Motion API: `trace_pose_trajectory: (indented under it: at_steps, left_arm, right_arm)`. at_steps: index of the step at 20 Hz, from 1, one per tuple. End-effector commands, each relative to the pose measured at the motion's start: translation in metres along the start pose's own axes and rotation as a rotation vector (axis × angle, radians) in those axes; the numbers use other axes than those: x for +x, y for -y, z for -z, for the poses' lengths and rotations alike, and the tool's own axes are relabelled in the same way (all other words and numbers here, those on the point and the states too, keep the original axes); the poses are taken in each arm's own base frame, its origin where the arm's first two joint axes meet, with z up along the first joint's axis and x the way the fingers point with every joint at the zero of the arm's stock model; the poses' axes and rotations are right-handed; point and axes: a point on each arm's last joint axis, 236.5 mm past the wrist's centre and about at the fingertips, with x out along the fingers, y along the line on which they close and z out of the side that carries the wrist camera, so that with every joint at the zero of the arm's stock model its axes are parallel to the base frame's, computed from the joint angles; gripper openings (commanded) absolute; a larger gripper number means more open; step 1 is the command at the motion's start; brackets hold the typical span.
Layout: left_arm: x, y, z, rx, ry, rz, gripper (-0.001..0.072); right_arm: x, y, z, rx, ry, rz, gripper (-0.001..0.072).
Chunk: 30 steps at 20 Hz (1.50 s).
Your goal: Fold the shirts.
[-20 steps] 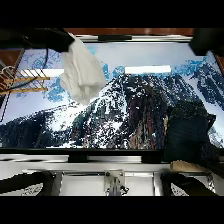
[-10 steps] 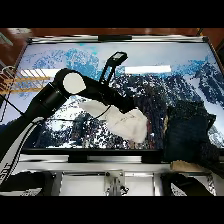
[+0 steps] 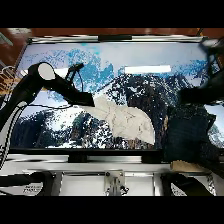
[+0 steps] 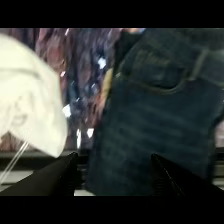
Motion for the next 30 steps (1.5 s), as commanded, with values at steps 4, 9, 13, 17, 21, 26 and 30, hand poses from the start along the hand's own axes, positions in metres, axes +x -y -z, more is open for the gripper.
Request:
trace_pose_trajectory:
  at_steps: [4,9,13,17,21,26,30]
  left_arm:
    - [0.056,-0.085,0.011,-0.25,0.033,-0.034,0.072]
    - [0.095,-0.087,-0.014,-0.328,0.095,0.048,0.0719]
    - [0.115,-0.085,-0.021,-0.399,0.105,0.103,0.0718]
    - [0.125,-0.088,-0.022,-0.417,0.109,0.101,0.0696]
    - [0.127,-0.089,-0.023,-0.412,0.109,0.1,0.0085]
    - [0.081,-0.06,-0.047,-0.187,0.165,0.13,0.0032]
    - [0.03,-0.041,-0.061,-0.087,0.268,0.104,0.0032]
  right_arm:
    - [0.105,-0.101,0.037,0.092,-0.149,-0.339,0.0581]
    - [0.114,-0.109,0.035,0.149,-0.138,-0.367,0.058]
    - [0.117,-0.106,0.026,0.188,-0.106,-0.352,0.058]
    - [0.118,-0.102,0.017,0.212,-0.071,-0.338,0.0581]
    - [0.12,-0.103,0.02,0.219,-0.083,-0.34,0.058]
    - [0.167,-0.115,0.064,0.146,-0.277,-0.341,0.0659]
    - [0.195,-0.09,0.079,0.189,-0.399,-0.307,0.0659]
